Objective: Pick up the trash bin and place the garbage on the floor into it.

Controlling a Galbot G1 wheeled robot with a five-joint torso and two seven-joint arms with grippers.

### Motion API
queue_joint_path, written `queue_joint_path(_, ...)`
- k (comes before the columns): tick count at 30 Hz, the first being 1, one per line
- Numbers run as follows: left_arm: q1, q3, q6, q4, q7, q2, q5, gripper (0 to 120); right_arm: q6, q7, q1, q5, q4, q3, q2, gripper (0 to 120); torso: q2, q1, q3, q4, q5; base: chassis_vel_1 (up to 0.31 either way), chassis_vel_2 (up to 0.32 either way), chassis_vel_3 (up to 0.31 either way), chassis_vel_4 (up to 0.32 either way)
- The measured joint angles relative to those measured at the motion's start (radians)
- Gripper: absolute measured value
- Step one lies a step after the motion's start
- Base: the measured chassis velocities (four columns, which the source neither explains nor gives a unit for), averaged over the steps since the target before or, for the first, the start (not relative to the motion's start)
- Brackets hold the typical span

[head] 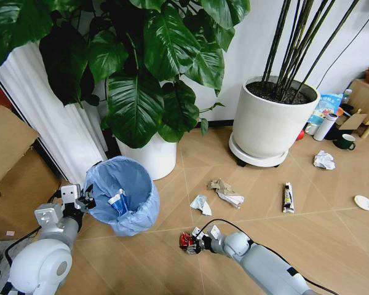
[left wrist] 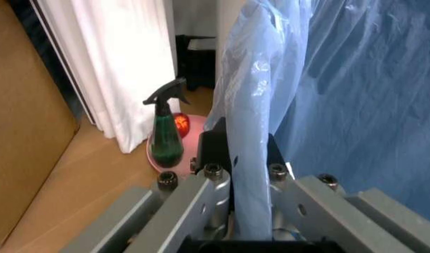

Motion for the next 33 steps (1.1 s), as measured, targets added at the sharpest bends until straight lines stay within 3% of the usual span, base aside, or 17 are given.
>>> queue_joint_path(17, -0.002, 0.001, 0.000, 0.001, -0.001, 0.007, -0.006, 0, 0.008, 0.050, -0.037, 0.012, 0.039, 0.056, -0.006, 45, 0.000, 0.000, 0.000, -0.0001, 0.0001, 0.000, 0.000, 0.000, 0.000)
queue_joint_path(25, -0.003, -0.002, 0.003, -0.001, -0.003, 0.012, -0.008, 0, -0.003, 0.099, -0.078, 0.086, 0.199, 0.184, -0.057, 45, 0.000, 0.000, 0.000, 0.0001, 0.0003, 0.000, 0.000, 0.000, 0.000)
queue_joint_path(31, -0.005, 0.008, 0.021, 0.002, -0.016, 0.013, -0.016, 0, -0.025, 0.112, -0.104, 0.173, 0.373, 0.282, -0.141, 45, 0.000, 0.000, 0.000, -0.0001, -0.0007, 0.000, 0.000, 0.000, 0.000)
queue_joint_path(33, -0.008, 0.014, 0.028, 0.004, -0.021, 0.014, -0.020, 0, -0.035, 0.119, -0.108, 0.196, 0.391, 0.290, -0.149, 45, 0.000, 0.000, 0.000, 0.0003, 0.0012, 0.000, 0.000, 0.000, 0.000)
